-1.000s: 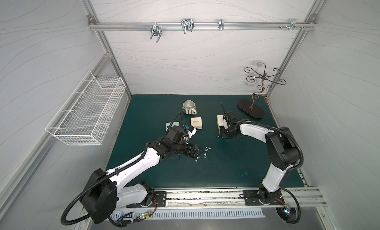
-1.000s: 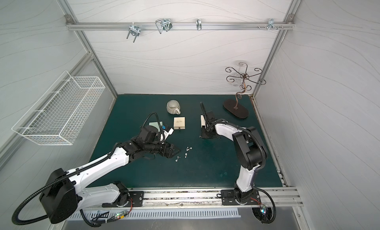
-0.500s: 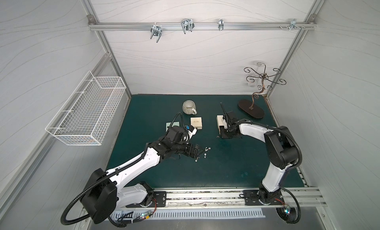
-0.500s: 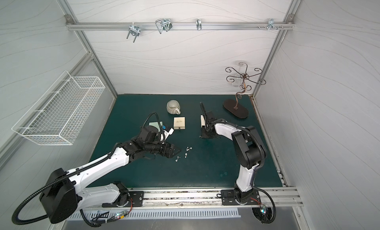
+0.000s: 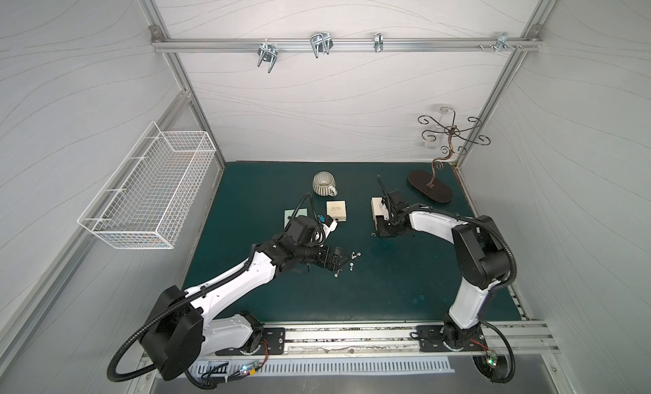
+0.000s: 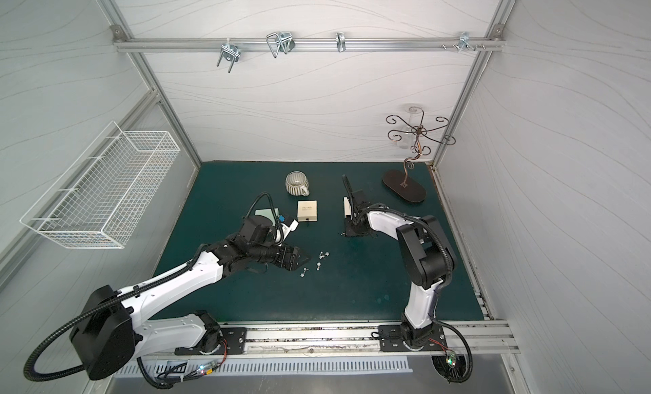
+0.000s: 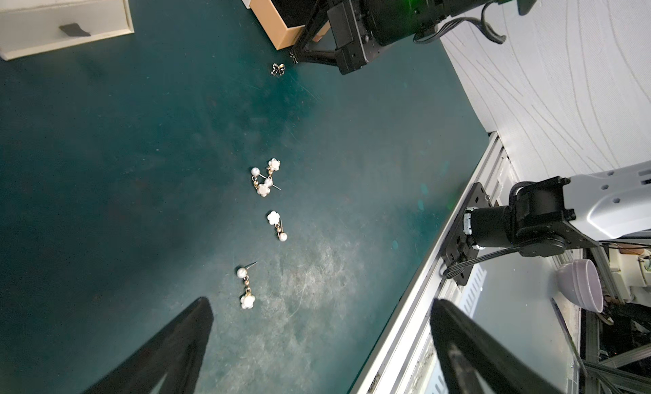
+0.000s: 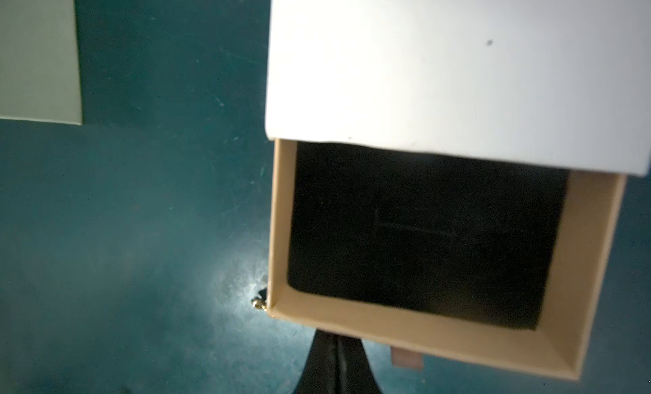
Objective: Place the earrings into the drawer-style jewelry box
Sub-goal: Pick up the earring from the center of the board, then insert the earring into the inner lining.
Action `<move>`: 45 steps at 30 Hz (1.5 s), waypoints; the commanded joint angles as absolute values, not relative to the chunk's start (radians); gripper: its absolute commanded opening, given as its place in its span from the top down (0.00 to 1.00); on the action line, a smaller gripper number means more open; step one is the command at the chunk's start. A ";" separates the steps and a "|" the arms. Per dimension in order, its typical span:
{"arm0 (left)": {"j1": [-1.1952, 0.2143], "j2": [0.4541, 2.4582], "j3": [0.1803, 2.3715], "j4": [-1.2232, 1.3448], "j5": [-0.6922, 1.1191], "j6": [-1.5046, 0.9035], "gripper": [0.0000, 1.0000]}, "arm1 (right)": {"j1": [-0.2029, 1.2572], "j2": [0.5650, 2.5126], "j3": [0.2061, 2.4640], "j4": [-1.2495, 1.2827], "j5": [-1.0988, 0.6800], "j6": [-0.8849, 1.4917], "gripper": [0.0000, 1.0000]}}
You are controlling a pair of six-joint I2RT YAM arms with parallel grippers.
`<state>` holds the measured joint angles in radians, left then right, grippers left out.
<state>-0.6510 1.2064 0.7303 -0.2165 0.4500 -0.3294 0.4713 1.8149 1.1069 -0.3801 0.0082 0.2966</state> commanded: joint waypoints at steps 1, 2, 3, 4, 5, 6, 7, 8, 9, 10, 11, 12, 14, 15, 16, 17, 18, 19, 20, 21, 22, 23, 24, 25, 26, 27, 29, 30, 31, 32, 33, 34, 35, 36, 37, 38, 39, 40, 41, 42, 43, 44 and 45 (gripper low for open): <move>-0.660 1.200 0.751 -0.176 0.460 -0.335 0.01 | 0.479 1.793 1.101 -0.388 0.002 0.292 1.00; -0.660 1.200 0.750 -0.176 0.460 -0.334 0.01 | 0.478 1.784 1.100 -0.391 -0.004 0.292 1.00; -0.659 1.200 0.750 -0.176 0.459 -0.335 0.01 | 0.479 1.777 1.097 -0.392 -0.009 0.292 1.00; -0.660 1.201 0.753 -0.176 0.460 -0.336 0.01 | 0.479 1.768 1.092 -0.393 -0.015 0.294 1.00; -0.660 1.200 0.751 -0.176 0.459 -0.337 0.01 | 0.479 1.754 1.085 -0.392 -0.021 0.296 1.00; -0.660 1.200 0.750 -0.176 0.459 -0.336 0.01 | 0.479 1.741 1.079 -0.392 -0.024 0.298 1.00; -0.660 1.201 0.750 -0.176 0.459 -0.336 0.01 | 0.479 1.728 1.073 -0.394 -0.026 0.300 1.00; -0.660 1.201 0.750 -0.175 0.457 -0.336 0.01 | 0.479 1.712 1.067 -0.396 -0.030 0.301 1.00; -0.660 1.201 0.749 -0.176 0.457 -0.337 0.01 | 0.479 1.702 1.063 -0.398 -0.033 0.303 1.00; -0.660 1.202 0.749 -0.175 0.456 -0.338 0.01 | 0.479 1.690 1.059 -0.401 -0.035 0.303 1.00; -0.660 1.202 0.747 -0.176 0.457 -0.342 0.01 | 0.479 1.677 1.055 -0.406 -0.035 0.304 1.00; -0.660 1.203 0.747 -0.175 0.457 -0.341 0.01 | 0.479 1.666 1.051 -0.408 -0.037 0.303 1.00; -0.660 1.201 0.746 -0.175 0.457 -0.342 0.01 | 0.479 1.642 1.045 -0.413 -0.037 0.304 1.00; -0.659 1.200 0.746 -0.176 0.457 -0.342 0.01 | 0.479 1.633 1.046 -0.416 -0.038 0.304 1.00; -0.661 1.198 0.747 -0.177 0.457 -0.343 0.01 | 0.479 1.624 1.049 -0.419 -0.037 0.304 1.00; -0.661 1.197 0.746 -0.179 0.457 -0.345 0.01 | 0.477 1.619 1.058 -0.423 -0.038 0.303 1.00; -0.661 1.197 0.746 -0.180 0.459 -0.346 0.01 | 0.474 1.617 1.067 -0.428 -0.041 0.301 1.00; -0.662 1.193 0.748 -0.184 0.460 -0.347 0.01 | 0.471 1.618 1.080 -0.434 -0.048 0.300 1.00; -0.663 1.191 0.750 -0.190 0.459 -0.346 0.01 | 0.465 1.622 1.096 -0.441 -0.057 0.297 1.00; -0.664 1.186 0.749 -0.194 0.460 -0.345 0.01 | 0.461 1.627 1.109 -0.447 -0.060 0.293 1.00; -0.666 1.180 0.747 -0.198 0.457 -0.345 0.01 | 0.458 1.633 1.123 -0.452 -0.061 0.287 1.00; -0.667 1.174 0.740 -0.196 0.454 -0.345 0.01 | 0.455 1.641 1.136 -0.455 -0.063 0.284 1.00; -0.667 1.169 0.734 -0.195 0.451 -0.347 0.01 | 0.449 1.648 1.146 -0.457 -0.066 0.282 1.00; -0.667 1.165 0.730 -0.196 0.451 -0.347 0.01 | 0.443 1.657 1.156 -0.456 -0.071 0.282 1.00; -0.667 1.164 0.728 -0.198 0.450 -0.347 0.01 | 0.437 1.668 1.164 -0.451 -0.075 0.282 1.00; -0.667 1.164 0.726 -0.200 0.448 -0.345 0.01 | 0.431 1.680 1.172 -0.449 -0.081 0.280 1.00; -0.666 1.166 0.727 -0.210 0.446 -0.341 0.01 | 0.423 1.708 1.185 -0.441 -0.085 0.280 1.00; -0.667 1.166 0.728 -0.212 0.445 -0.340 0.01 | 0.420 1.721 1.192 -0.438 -0.085 0.279 1.00; -0.666 1.166 0.728 -0.213 0.446 -0.340 0.01 | 0.417 1.735 1.200 -0.435 -0.087 0.279 1.00; -0.667 1.169 0.729 -0.214 0.447 -0.339 0.01 | 0.414 1.747 1.204 -0.434 -0.090 0.280 1.00; -0.666 1.169 0.730 -0.214 0.447 -0.340 0.01 | 0.411 1.756 1.211 -0.431 -0.092 0.280 1.00; -0.667 1.168 0.732 -0.215 0.448 -0.340 0.01 | 0.407 1.768 1.215 -0.427 -0.092 0.282 1.00; -0.666 1.169 0.733 -0.215 0.448 -0.340 0.01 | 0.404 1.779 1.221 -0.425 -0.093 0.284 1.00; -0.666 1.170 0.735 -0.217 0.447 -0.339 0.01 | 0.401 1.787 1.228 -0.421 -0.095 0.285 1.00; -0.667 1.170 0.736 -0.218 0.448 -0.338 0.01 | 0.398 1.796 1.234 -0.422 -0.095 0.286 1.00; -0.667 1.170 0.738 -0.223 0.448 -0.335 0.01 | 0.396 1.803 1.241 -0.419 -0.096 0.286 1.00; -0.667 1.169 0.738 -0.224 0.447 -0.334 0.01 | 0.395 1.810 1.247 -0.419 -0.097 0.287 1.00; -0.666 1.169 0.737 -0.227 0.448 -0.334 0.01 | 0.393 1.818 1.252 -0.419 -0.097 0.287 1.00; -0.667 1.169 0.736 -0.227 0.446 -0.334 0.01 | 0.393 1.825 1.258 -0.419 -0.099 0.286 1.00; -0.666 1.168 0.735 -0.227 0.448 -0.335 0.01 | 0.392 1.832 1.262 -0.420 -0.100 0.286 1.00; -0.667 1.169 0.735 -0.228 0.447 -0.334 0.01 | 0.391 1.839 1.267 -0.420 -0.102 0.284 1.00; -0.666 1.169 0.734 -0.227 0.447 -0.336 0.01 | 0.392 1.845 1.268 -0.419 -0.103 0.285 1.00; -0.667 1.170 0.736 -0.229 0.447 -0.336 0.01 | 0.391 1.846 1.269 -0.417 -0.103 0.285 1.00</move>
<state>-0.6621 1.1809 0.7246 -0.2371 0.4488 -0.3374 0.3969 1.8286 1.2503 -0.4168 -0.0898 0.2951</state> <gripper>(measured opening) 0.993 0.044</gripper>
